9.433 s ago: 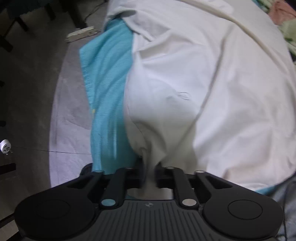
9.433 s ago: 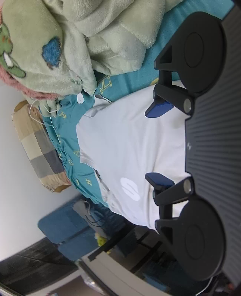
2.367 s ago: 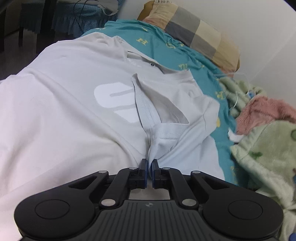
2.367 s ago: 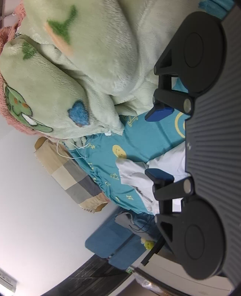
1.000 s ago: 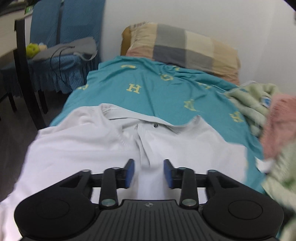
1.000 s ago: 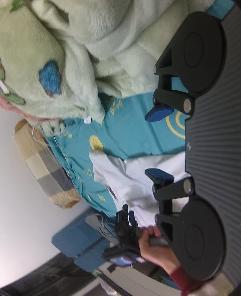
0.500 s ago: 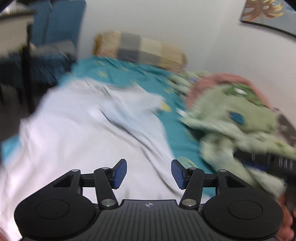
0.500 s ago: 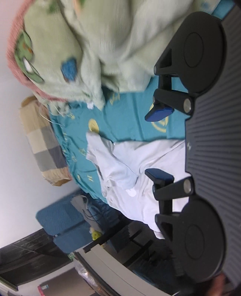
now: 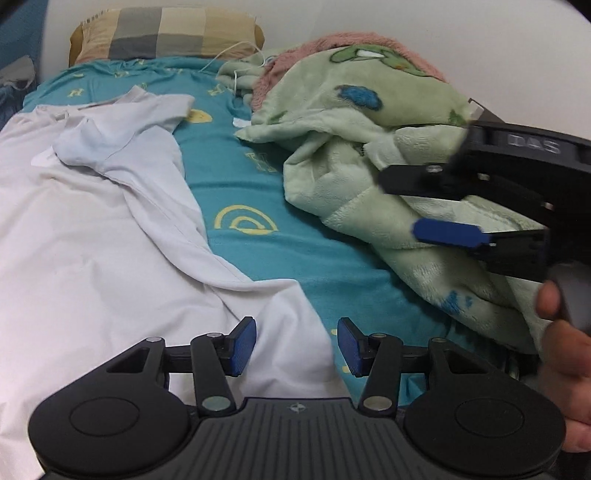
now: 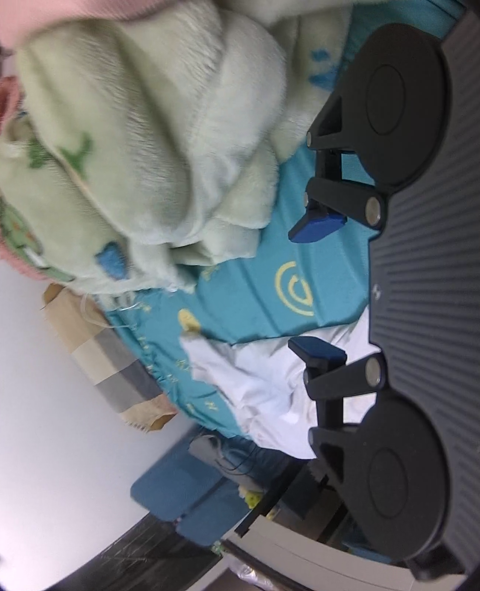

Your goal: Fold clothes

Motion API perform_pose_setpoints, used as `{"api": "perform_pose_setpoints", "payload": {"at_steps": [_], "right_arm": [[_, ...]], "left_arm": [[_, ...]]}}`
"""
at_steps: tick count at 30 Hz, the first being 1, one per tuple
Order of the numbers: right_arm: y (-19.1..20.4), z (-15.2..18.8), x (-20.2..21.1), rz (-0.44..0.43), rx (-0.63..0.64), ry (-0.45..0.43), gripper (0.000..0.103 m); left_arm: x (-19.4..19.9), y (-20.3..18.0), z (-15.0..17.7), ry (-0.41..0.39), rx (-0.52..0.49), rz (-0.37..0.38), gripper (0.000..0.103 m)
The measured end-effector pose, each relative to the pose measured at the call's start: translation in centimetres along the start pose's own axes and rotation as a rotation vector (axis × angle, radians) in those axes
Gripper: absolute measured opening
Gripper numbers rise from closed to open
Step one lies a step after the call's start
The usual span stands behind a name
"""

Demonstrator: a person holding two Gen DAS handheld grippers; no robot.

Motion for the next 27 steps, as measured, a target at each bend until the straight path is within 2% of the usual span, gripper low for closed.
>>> {"api": "perform_pose_setpoints", "payload": {"at_steps": [2, 4, 8, 11, 12, 13, 17, 22, 23, 25, 27], "right_arm": [[0.0, 0.2, -0.4, 0.002, -0.005, 0.013, 0.06], [0.1, 0.3, -0.5, 0.013, -0.001, 0.013, 0.06], [0.2, 0.5, -0.5, 0.027, 0.005, 0.007, 0.06], [0.4, 0.6, -0.6, 0.043, 0.014, 0.0, 0.06], [0.6, 0.7, -0.6, 0.05, 0.02, -0.002, 0.06], [0.7, 0.7, -0.7, 0.057, 0.026, -0.005, 0.06], [1.0, 0.7, -1.1, 0.073, 0.045, -0.017, 0.06], [1.0, 0.6, -2.0, 0.072, 0.037, 0.02, 0.06], [1.1, 0.7, -2.1, 0.073, 0.043, 0.028, 0.06], [1.4, 0.8, -2.6, 0.08, 0.062, 0.042, 0.06], [2.0, 1.0, -3.0, 0.09, 0.098, 0.055, 0.06]], "left_arm": [[-0.4, -0.3, 0.5, 0.019, 0.035, 0.003, 0.04], [-1.5, -0.2, 1.2, 0.073, 0.074, -0.003, 0.035], [-2.7, 1.3, 1.3, 0.125, 0.154, 0.0, 0.034], [-2.8, 2.3, 1.2, 0.116, 0.19, 0.007, 0.031], [-2.7, 2.6, 1.2, 0.111, 0.201, 0.006, 0.022], [-2.5, 2.9, 1.3, 0.104, 0.21, 0.0, 0.005], [-0.1, 4.0, 0.6, 0.068, 0.263, 0.066, 0.003], [7.3, 6.8, -0.8, 0.013, 0.447, 0.298, 0.003], [8.9, 7.9, -0.9, 0.006, 0.499, 0.321, 0.003], [11.1, 10.3, -0.5, 0.025, 0.55, 0.314, 0.003], [12.0, 12.4, 0.7, 0.08, 0.569, 0.241, 0.003]]}}
Point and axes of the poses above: each gripper's, at about its wrist camera, not at the fingertips, and x roughly against the way its jaws point, y to its left, z to its underside, the point moved 1 cm from there along -x, roughly the way its jaws point, and after that the axes turned 15 degrees about z, right-handed, at the moved point
